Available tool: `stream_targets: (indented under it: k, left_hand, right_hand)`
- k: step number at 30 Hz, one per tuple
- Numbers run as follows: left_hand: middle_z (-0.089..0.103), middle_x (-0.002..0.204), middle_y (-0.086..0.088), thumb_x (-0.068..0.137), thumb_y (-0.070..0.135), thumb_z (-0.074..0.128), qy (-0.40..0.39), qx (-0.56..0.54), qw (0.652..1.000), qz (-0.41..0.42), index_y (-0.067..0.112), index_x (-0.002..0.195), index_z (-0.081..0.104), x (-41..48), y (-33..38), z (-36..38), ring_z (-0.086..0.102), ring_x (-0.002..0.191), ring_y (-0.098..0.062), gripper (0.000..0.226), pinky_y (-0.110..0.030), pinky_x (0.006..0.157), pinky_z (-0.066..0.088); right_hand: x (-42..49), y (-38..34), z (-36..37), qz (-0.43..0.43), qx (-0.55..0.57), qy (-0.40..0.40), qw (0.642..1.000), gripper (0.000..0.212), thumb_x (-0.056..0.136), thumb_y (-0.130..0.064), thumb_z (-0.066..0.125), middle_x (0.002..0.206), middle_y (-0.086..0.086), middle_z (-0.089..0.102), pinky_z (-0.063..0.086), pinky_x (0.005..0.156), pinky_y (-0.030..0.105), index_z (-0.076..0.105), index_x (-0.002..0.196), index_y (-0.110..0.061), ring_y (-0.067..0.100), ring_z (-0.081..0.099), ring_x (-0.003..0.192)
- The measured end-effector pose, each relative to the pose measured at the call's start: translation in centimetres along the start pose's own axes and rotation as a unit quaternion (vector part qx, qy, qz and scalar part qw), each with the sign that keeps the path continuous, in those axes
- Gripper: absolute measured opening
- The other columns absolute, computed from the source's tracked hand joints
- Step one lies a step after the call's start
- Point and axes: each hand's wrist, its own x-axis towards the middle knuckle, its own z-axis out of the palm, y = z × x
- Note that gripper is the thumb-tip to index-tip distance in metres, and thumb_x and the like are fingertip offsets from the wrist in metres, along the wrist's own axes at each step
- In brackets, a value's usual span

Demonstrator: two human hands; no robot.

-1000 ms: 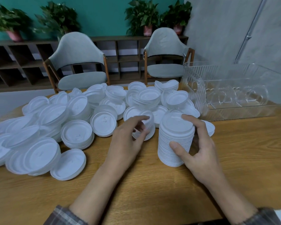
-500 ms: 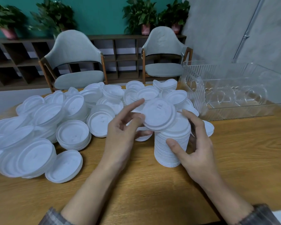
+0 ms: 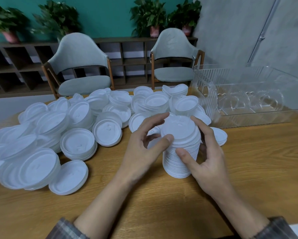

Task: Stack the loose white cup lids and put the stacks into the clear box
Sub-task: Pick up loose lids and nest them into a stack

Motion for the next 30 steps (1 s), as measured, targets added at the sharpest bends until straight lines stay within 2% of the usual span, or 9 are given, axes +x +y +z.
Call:
stream_targets:
  k: [2, 4, 7, 12, 17, 22, 25, 27, 30]
  left_hand:
    - [0.071, 0.133, 0.001, 0.091, 0.009, 0.077, -0.018, -0.048, 0.999, -0.002, 0.013, 0.136, 0.066, 0.1, 0.2, 0.1, 0.062, 0.130, -0.012, 0.047, -0.025, 0.102, 0.052]
    - [0.075, 0.127, 0.002, 0.088, 0.003, 0.080, -0.011, -0.059, 0.998, -0.004, 0.012, 0.132, 0.069, 0.3, 0.3, 0.3, 0.067, 0.124, -0.013, 0.046, -0.026, 0.100, 0.054]
    - [0.076, 0.123, 0.004, 0.081, 0.013, 0.087, 0.016, -0.035, 0.999, 0.004, 0.015, 0.127, 0.072, 0.4, 0.1, 0.5, 0.068, 0.122, -0.015, 0.049, -0.032, 0.102, 0.055]
    - [0.075, 0.122, 0.005, 0.077, 0.026, 0.090, 0.024, -0.004, 0.999, 0.021, 0.020, 0.124, 0.073, 0.4, -0.1, 0.5, 0.068, 0.121, -0.017, 0.050, -0.035, 0.100, 0.055]
    - [0.075, 0.119, 0.012, 0.073, 0.045, 0.086, 0.024, 0.037, 0.999, 0.013, 0.026, 0.122, 0.073, 0.2, -0.2, 0.3, 0.067, 0.119, -0.012, 0.054, -0.024, 0.094, 0.053]
    - [0.075, 0.121, 0.010, 0.091, 0.048, 0.068, 0.018, 0.055, 0.998, 0.013, 0.027, 0.127, 0.071, 0.0, -1.1, -0.6, 0.067, 0.121, -0.014, 0.042, -0.030, 0.100, 0.052]
    - [0.074, 0.102, 0.014, 0.092, 0.035, 0.074, 0.080, 0.197, 0.977, 0.024, 0.030, 0.112, 0.073, -0.2, -2.4, -1.7, 0.069, 0.106, -0.009, 0.021, -0.030, 0.091, 0.053]
    - [0.070, 0.099, 0.017, 0.086, 0.030, 0.082, 0.059, 0.322, 0.944, 0.046, 0.029, 0.110, 0.072, -0.4, -3.3, -2.2, 0.066, 0.100, -0.006, 0.026, -0.032, 0.089, 0.053]
    - [0.068, 0.102, 0.015, 0.081, 0.038, 0.087, 0.011, 0.415, 0.907, 0.076, 0.026, 0.113, 0.071, -0.2, -4.3, -2.5, 0.063, 0.097, -0.009, 0.039, -0.035, 0.087, 0.052]
  right_hand:
    - [0.0, -0.1, 0.0, 0.001, 0.005, 0.001, 1.000, 0.075, 0.087, -0.051, 0.074, 0.149, -0.011, 0.055, 0.050, 0.109, 0.052, 0.041, 0.153, -0.036, 0.017, 0.054, 0.138]
    - [0.0, -0.3, 0.1, 0.005, 0.020, 0.002, 1.000, 0.082, 0.086, -0.051, 0.075, 0.150, -0.014, 0.054, 0.050, 0.110, 0.046, 0.034, 0.156, -0.041, 0.013, 0.054, 0.139]
    - [0.0, -0.4, 0.1, 0.005, 0.025, 0.002, 1.000, 0.090, 0.086, -0.057, 0.075, 0.152, -0.015, 0.052, 0.049, 0.112, 0.040, 0.026, 0.160, -0.042, 0.011, 0.052, 0.140]
    - [0.0, -0.2, 0.0, 0.010, 0.009, -0.004, 1.000, 0.073, 0.088, -0.062, 0.071, 0.145, -0.009, 0.057, 0.049, 0.109, 0.053, 0.043, 0.152, -0.040, 0.019, 0.055, 0.137]
    - [0.0, -0.2, -0.1, 0.007, -0.006, -0.010, 1.000, 0.075, 0.084, -0.058, 0.076, 0.143, -0.012, 0.058, 0.052, 0.105, 0.051, 0.045, 0.148, -0.035, 0.017, 0.058, 0.133]
    - [-0.1, -0.3, -0.4, -0.001, -0.026, 0.014, 1.000, 0.076, 0.076, -0.051, 0.082, 0.142, -0.020, 0.058, 0.055, 0.101, 0.049, 0.047, 0.143, -0.038, 0.015, 0.060, 0.131]
    - [-0.4, -0.2, -0.9, 0.009, -0.020, 0.029, 0.999, 0.076, 0.075, -0.053, 0.082, 0.143, -0.018, 0.057, 0.054, 0.103, 0.052, 0.048, 0.142, -0.041, 0.016, 0.058, 0.133]
    - [-0.6, -0.4, -1.1, 0.014, -0.015, 0.038, 0.999, 0.075, 0.074, -0.053, 0.082, 0.140, -0.020, 0.058, 0.053, 0.104, 0.052, 0.048, 0.140, -0.044, 0.015, 0.058, 0.132]
    - [-0.7, -0.8, -1.3, 0.015, -0.016, 0.043, 0.999, 0.073, 0.073, -0.058, 0.081, 0.138, -0.024, 0.057, 0.053, 0.104, 0.052, 0.046, 0.138, -0.051, 0.014, 0.058, 0.131]
